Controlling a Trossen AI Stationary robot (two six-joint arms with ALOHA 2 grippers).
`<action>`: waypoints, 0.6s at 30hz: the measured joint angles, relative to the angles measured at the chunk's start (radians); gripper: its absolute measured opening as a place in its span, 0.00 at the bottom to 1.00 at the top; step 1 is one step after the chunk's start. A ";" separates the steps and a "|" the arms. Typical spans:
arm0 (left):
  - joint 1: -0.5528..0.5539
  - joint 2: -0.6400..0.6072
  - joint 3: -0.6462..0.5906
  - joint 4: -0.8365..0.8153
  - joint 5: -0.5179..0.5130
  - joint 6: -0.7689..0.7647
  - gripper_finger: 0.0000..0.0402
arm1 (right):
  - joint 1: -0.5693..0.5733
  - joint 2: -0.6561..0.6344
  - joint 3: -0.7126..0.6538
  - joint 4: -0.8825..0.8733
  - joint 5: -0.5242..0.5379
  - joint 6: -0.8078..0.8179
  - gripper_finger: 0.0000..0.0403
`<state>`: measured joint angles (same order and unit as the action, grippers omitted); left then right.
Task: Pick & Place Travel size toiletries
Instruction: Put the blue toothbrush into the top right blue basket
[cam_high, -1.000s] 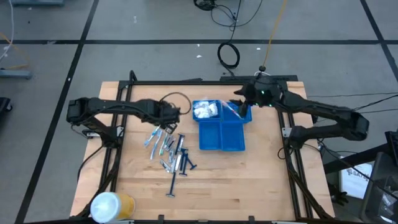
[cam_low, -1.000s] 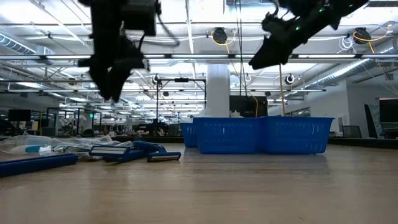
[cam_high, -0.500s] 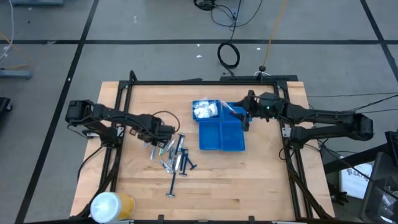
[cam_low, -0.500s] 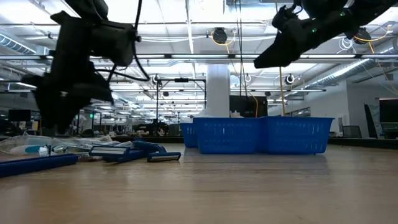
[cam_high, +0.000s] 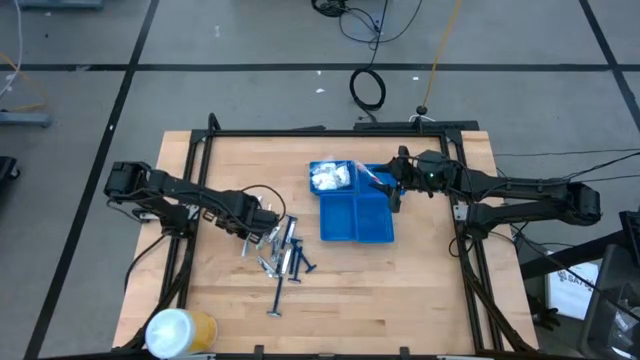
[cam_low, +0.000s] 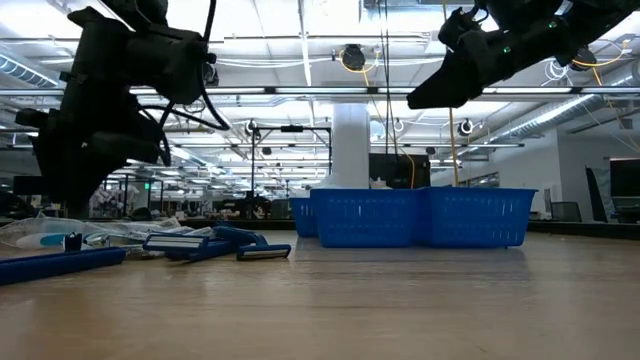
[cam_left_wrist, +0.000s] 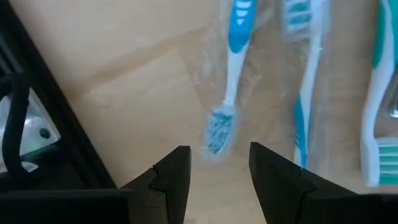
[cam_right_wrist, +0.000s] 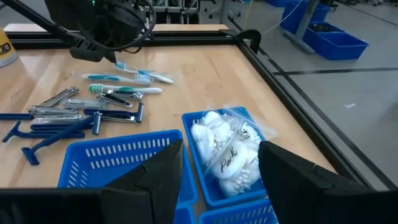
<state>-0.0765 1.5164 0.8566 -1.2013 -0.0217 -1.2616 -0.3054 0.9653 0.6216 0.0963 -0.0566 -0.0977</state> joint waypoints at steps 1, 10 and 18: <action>0.000 0.000 0.000 -0.007 0.008 -0.003 0.39 | 0.000 0.000 0.000 0.000 0.000 0.000 0.49; 0.005 0.000 -0.115 0.126 0.041 0.020 0.39 | 0.000 0.000 0.000 0.005 -0.001 -0.020 0.49; 0.041 -0.006 -0.206 0.224 0.071 0.030 0.38 | 0.000 0.000 0.000 0.041 0.000 -0.042 0.49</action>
<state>-0.0359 1.5108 0.6501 -0.9774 0.0492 -1.2320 -0.3054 0.9657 0.6216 0.1368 -0.0570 -0.1398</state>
